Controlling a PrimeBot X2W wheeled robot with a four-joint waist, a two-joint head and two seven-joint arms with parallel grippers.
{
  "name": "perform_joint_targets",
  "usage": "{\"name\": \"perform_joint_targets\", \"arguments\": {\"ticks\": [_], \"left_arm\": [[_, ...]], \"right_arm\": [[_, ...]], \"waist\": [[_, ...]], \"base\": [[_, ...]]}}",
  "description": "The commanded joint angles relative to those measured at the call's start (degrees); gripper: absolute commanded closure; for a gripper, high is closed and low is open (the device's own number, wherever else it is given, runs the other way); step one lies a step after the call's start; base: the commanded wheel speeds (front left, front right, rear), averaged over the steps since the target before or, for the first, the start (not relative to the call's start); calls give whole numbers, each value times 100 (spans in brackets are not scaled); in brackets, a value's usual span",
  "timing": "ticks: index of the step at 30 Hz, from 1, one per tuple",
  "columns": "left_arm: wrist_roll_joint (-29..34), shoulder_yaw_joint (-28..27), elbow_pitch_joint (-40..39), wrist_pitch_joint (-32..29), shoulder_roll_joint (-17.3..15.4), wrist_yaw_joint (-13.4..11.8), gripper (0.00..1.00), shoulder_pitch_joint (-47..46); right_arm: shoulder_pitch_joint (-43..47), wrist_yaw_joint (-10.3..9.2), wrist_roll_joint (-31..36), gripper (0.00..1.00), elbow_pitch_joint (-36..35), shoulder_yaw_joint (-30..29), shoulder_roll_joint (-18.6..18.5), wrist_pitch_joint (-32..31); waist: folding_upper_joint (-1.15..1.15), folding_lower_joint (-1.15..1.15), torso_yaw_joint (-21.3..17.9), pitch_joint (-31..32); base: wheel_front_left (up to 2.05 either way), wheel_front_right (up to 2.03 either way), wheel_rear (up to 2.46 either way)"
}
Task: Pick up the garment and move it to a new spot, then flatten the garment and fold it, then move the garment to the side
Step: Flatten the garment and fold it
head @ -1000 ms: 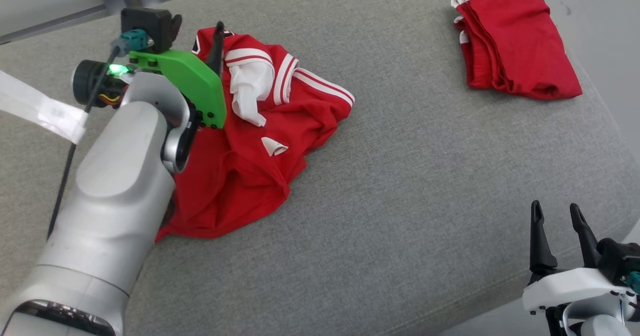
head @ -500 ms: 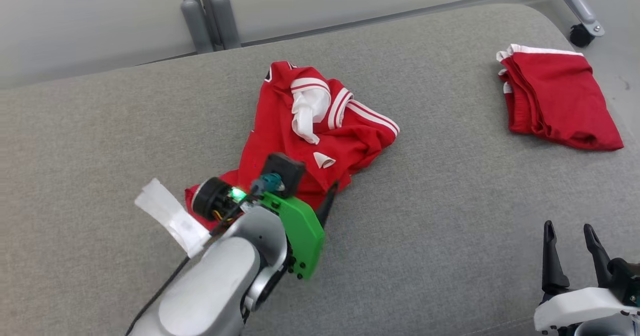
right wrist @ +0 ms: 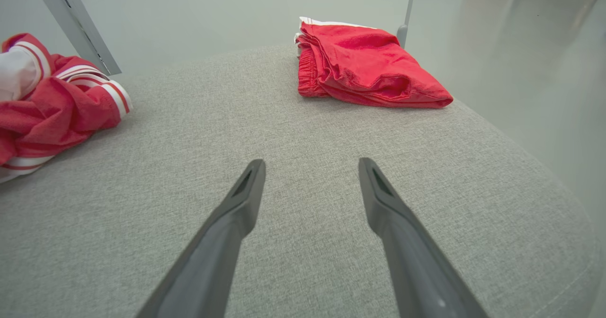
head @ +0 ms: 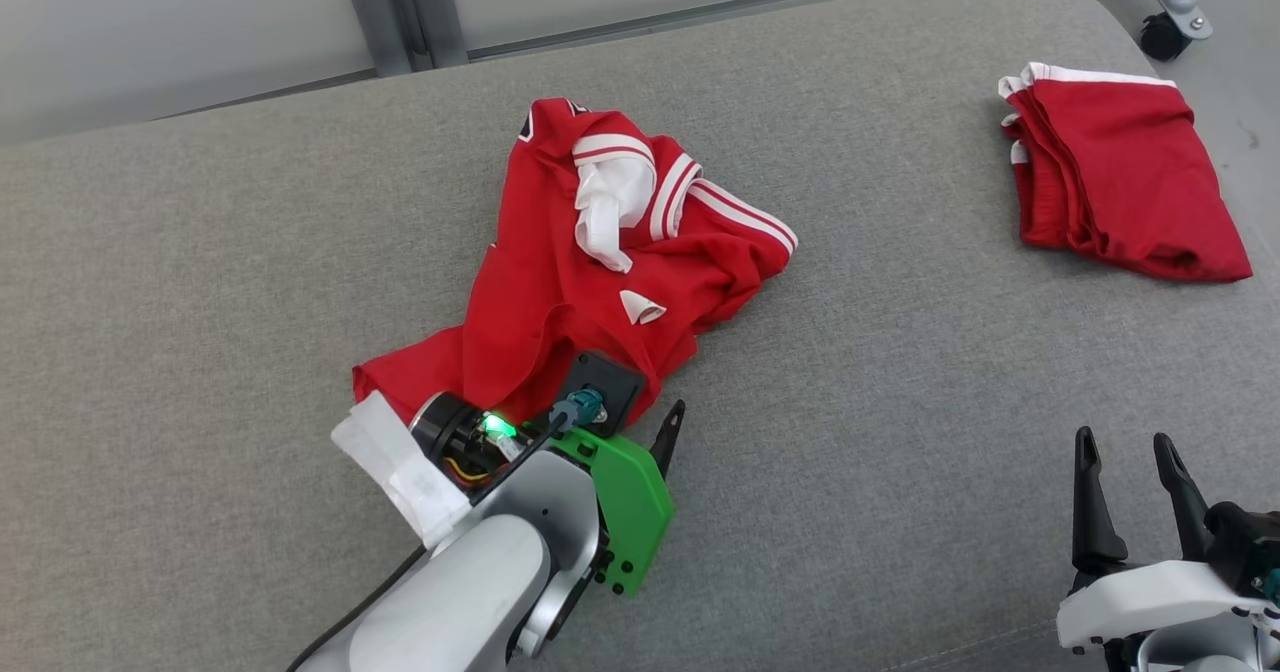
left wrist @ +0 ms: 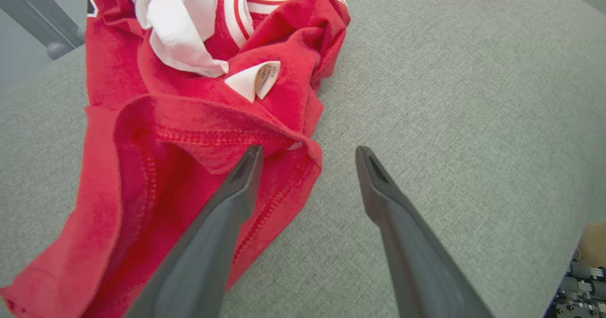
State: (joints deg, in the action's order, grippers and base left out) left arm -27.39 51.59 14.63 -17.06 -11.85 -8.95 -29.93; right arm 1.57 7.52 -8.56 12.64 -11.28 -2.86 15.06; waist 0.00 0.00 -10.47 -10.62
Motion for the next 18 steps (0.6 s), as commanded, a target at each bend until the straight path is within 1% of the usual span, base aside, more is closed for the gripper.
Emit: {"name": "perform_joint_targets", "arguments": {"ticks": [1, 5, 11, 12, 13, 14, 15, 16, 17, 18], "left_arm": [[11, -55, 66, 52, 30, -58, 0, 86], [-30, -81, 259, 110, 59, -117, 0, 108], [-172, -275, 478, 384, 256, -241, 0, -8], [-188, -304, 517, 419, 288, -258, 13, -36], [-139, -307, 571, 475, 303, -284, 31, -86], [-102, -328, 628, 531, 318, -328, 34, -124], [-143, -358, 704, 577, 361, -342, 41, -122], [-180, -369, 754, 613, 395, -339, 54, -113], [-165, -382, 801, 680, 416, -346, 62, -135], [-172, -409, 848, 731, 437, -372, 95, -150]], "right_arm": [[-70, -7, -34, 0, 5, 10, -11, 15], [-90, -7, -43, 0, 12, 4, -11, 15], [-137, -7, -49, 0, 30, 23, -12, 15], [-149, -7, -49, 0, 31, 29, -12, 15], [-160, -7, -47, 0, 32, 33, -11, 15], [-162, -7, -45, 0, 32, 31, -12, 15], [-161, -7, -41, 0, 35, 33, -12, 15], [-159, -7, -32, 0, 42, 37, -11, 15], [-155, -7, -19, 0, 48, 37, -12, 15], [-149, -7, -13, 0, 52, 35, -12, 15]], "waist": [[0, 0, -47, -47], [0, 0, -74, -94], [0, 0, -99, -151], [0, 0, -103, -153], [0, 0, -109, -156], [0, 0, -112, -159], [0, 0, -120, -157], [0, 0, -127, -151], [0, 0, -135, -145], [0, 0, -139, -140]], "base": [[0, 0, 0], [0, 0, 0], [0, 0, 0], [0, 0, 0], [0, 0, 0], [0, 0, 0], [0, 0, 0], [0, 0, 0], [0, 0, 0], [0, 0, 0]]}}
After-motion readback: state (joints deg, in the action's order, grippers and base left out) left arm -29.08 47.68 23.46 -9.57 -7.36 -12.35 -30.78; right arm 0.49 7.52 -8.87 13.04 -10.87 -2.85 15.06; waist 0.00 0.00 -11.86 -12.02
